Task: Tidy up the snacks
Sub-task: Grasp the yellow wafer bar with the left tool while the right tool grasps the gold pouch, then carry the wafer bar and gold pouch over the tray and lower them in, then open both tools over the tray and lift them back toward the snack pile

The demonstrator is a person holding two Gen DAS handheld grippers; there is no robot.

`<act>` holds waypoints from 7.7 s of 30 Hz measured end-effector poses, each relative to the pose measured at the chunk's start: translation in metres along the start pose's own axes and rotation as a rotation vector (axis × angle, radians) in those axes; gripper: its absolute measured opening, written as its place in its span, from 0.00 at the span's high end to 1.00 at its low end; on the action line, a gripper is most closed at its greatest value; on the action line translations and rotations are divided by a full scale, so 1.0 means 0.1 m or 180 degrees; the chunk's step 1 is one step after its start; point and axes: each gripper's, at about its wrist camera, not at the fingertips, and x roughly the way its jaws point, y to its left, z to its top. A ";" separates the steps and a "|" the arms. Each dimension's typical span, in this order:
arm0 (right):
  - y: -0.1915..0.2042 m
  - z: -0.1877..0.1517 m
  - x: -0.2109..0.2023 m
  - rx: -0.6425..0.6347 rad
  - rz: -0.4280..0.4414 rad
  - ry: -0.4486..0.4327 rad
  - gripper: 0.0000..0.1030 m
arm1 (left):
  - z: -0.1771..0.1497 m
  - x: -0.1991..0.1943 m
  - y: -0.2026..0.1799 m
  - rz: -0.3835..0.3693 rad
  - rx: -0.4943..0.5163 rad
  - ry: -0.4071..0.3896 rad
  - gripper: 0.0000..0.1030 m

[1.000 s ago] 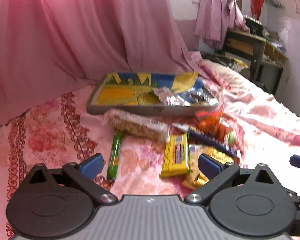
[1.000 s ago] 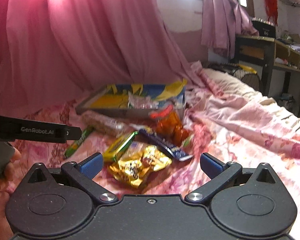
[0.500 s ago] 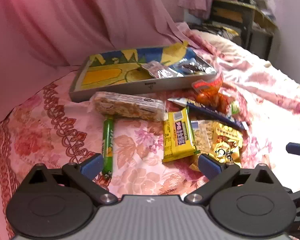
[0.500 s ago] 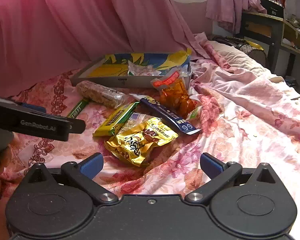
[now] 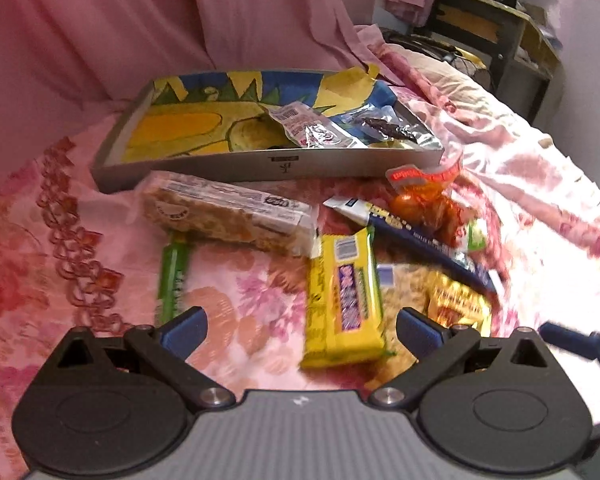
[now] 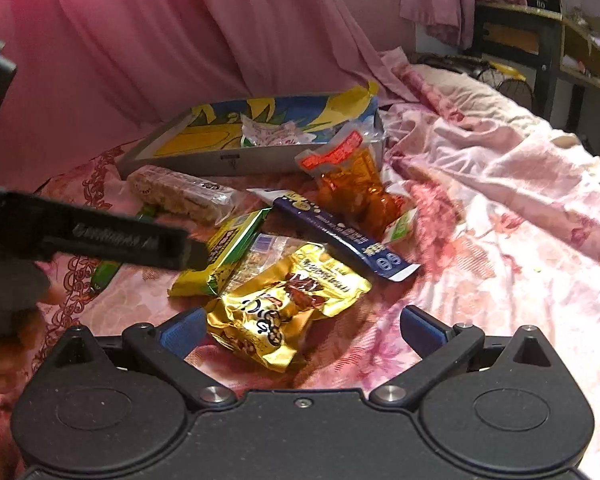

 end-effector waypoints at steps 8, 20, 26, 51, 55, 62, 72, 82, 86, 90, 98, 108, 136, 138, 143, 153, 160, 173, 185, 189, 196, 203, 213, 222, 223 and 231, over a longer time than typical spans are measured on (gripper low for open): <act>0.05 0.02 0.22 0.0169 0.0029 0.0090 0.01 | 0.08 0.26 -0.01 -0.0053 -0.0054 0.0124 0.01; -0.05 -0.01 0.39 0.0447 0.0053 0.0279 0.01 | 0.10 0.44 -0.05 -0.0152 -0.0105 0.0203 0.02; -0.07 -0.01 0.36 0.0473 0.0009 0.0245 0.11 | 0.06 0.41 0.05 -0.0217 -0.0193 0.0217 0.20; -0.12 0.00 0.29 0.0725 0.0129 0.0155 0.53 | 0.03 0.41 0.12 -0.0275 -0.0165 0.0373 0.46; -0.11 0.00 0.26 0.0726 0.0096 0.0143 0.55 | -0.08 0.32 0.09 -0.0220 -0.0154 0.0338 0.46; -0.08 0.01 0.20 0.0672 0.0156 0.0094 0.64 | -0.34 0.14 0.05 -0.0130 -0.0331 0.0222 0.46; -0.09 -0.02 0.12 0.0653 0.0313 0.0047 0.71 | -0.49 0.04 -0.04 0.0073 -0.0443 0.0084 0.47; -0.02 -0.21 -0.22 0.0139 0.0272 -0.0169 0.81 | -0.84 -0.32 -0.06 0.0210 -0.0815 -0.0027 0.48; 0.05 -0.25 -0.28 -0.0021 0.0274 -0.0218 0.81 | -0.95 -0.42 -0.02 0.0244 -0.0815 -0.0075 0.48; 0.08 -0.28 -0.31 -0.0081 0.0275 -0.0241 0.81 | -0.98 -0.50 -0.02 0.0282 -0.0840 -0.0093 0.48; 0.00 -0.29 -0.39 0.0008 0.0191 -0.0365 0.81 | -1.01 -0.60 0.04 0.0338 -0.1014 -0.0142 0.48; 0.01 -0.27 -0.57 -0.0036 0.0156 -0.0700 0.81 | -0.93 -0.80 0.03 0.0330 -0.1209 -0.0344 0.48; -0.34 0.84 -0.28 0.0052 0.0489 -0.1516 0.81 | 0.47 -0.85 0.04 0.0373 -0.1004 -0.1179 0.48; -0.38 0.95 -0.10 0.0096 0.0543 -0.1477 0.81 | 0.59 -0.72 0.09 0.0358 -0.1006 -0.1138 0.48; -0.49 1.20 0.32 0.0302 0.0697 -0.1367 0.81 | 0.90 -0.33 0.23 0.0386 -0.1008 -0.1003 0.48; -0.56 1.43 1.21 0.0438 0.1038 -0.0854 0.81 | 1.30 0.52 0.30 0.0545 -0.0990 -0.0800 0.48; -0.53 1.39 1.52 0.0508 0.1067 -0.0615 0.81 | 1.32 0.89 0.38 0.0636 -0.0974 -0.0656 0.48; -0.59 1.51 1.73 0.0606 0.0938 -0.0413 0.75 | 1.25 1.07 0.40 0.0765 -0.0987 -0.0518 0.48; -0.54 1.51 1.61 0.0279 0.0725 -0.0596 0.33 | 1.23 1.00 0.44 0.0655 -0.1159 -0.0532 0.44; -0.54 1.51 1.52 0.0114 0.0681 -0.0723 0.13 | 1.21 0.91 0.47 0.0593 -0.1269 -0.0628 0.29; -0.56 1.52 1.27 -0.0035 0.0548 -0.1005 0.02 | 1.21 0.60 0.42 0.0612 -0.1254 -0.0892 0.08; -0.62 1.47 0.84 0.0094 0.0456 -0.1284 0.01 | 1.10 0.18 0.38 0.0691 -0.1331 -0.1132 0.01; -0.65 1.29 0.18 0.0236 0.0333 -0.1579 0.01 | 0.79 -0.46 0.31 0.0727 -0.1240 -0.1318 0.01; -0.57 0.97 -0.35 0.0205 0.0228 -0.1672 0.01 | 0.38 -0.92 0.27 0.0734 -0.1277 -0.1369 0.01; -0.56 0.91 -0.42 0.0199 0.0224 -0.1686 0.01 | 0.33 -0.97 0.27 0.0738 -0.1286 -0.1380 0.01; -0.39 0.50 -0.81 0.0043 0.0228 -0.1691 0.01 | -0.09 -1.28 0.29 0.0893 -0.1187 -0.1460 0.01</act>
